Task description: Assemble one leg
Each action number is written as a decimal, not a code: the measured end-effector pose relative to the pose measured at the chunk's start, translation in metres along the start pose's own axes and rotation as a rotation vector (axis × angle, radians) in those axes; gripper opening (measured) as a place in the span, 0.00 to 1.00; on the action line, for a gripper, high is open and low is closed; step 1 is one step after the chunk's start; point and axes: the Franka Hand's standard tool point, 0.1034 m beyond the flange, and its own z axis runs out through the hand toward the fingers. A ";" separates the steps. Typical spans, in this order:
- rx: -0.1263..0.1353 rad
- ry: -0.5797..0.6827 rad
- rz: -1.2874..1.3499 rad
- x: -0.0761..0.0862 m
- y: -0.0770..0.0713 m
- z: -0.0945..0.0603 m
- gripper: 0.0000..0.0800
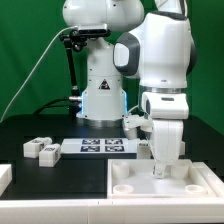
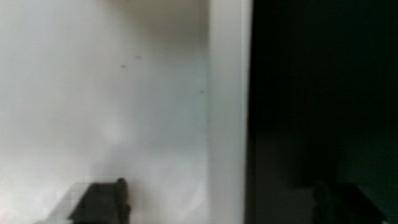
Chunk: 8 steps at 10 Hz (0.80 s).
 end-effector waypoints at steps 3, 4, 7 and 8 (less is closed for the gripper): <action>0.000 0.000 0.000 0.000 0.000 0.000 0.81; 0.000 0.000 0.000 0.000 0.000 0.000 0.81; -0.003 -0.008 0.047 0.004 -0.008 -0.017 0.81; -0.011 -0.013 0.081 0.007 -0.017 -0.035 0.81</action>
Offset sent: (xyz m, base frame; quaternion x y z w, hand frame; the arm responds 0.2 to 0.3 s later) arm 0.0000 0.0000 0.0000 0.0000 0.0000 0.0000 1.0000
